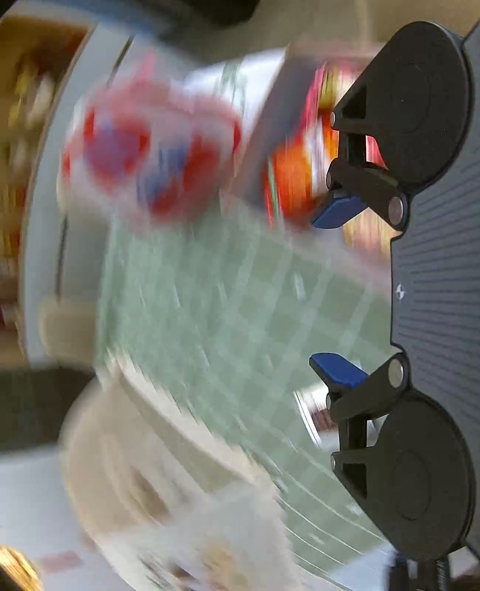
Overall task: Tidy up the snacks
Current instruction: 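Grasp the chocolate wafer packet with the right gripper, then grasp the wrapped biscuit with the left gripper while the right holds the chocolate wafer, then carry the wafer and biscuit over the pink box and release both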
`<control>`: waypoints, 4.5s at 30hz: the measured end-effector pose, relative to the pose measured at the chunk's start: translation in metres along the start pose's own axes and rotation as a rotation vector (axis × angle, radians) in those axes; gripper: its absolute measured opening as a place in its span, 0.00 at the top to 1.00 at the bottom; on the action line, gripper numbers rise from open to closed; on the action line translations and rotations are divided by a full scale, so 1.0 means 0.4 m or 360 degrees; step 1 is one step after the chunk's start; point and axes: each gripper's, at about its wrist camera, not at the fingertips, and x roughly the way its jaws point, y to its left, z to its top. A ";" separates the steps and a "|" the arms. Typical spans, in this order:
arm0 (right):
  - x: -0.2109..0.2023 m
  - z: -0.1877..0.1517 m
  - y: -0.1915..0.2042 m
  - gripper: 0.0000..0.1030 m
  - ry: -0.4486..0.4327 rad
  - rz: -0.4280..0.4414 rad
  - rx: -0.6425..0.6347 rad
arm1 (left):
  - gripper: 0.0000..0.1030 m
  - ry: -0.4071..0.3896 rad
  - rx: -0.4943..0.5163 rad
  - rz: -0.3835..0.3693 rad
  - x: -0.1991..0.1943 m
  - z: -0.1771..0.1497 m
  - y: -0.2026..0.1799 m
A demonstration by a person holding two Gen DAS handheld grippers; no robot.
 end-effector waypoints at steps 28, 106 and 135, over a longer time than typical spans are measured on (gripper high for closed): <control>0.023 -0.220 0.137 0.57 0.0148 -0.0039 0.0091 | 0.64 0.0001 0.0295 -0.0078 0.078 0.087 -0.081; 0.013 -0.339 0.109 0.44 0.0061 -0.0080 -0.0008 | 0.47 0.0115 0.0998 -0.0036 0.167 0.037 -0.202; -0.650 -0.202 -0.233 0.56 -0.0609 -0.0503 0.0124 | 0.61 -0.0205 0.0999 -0.0587 -0.001 0.309 -0.736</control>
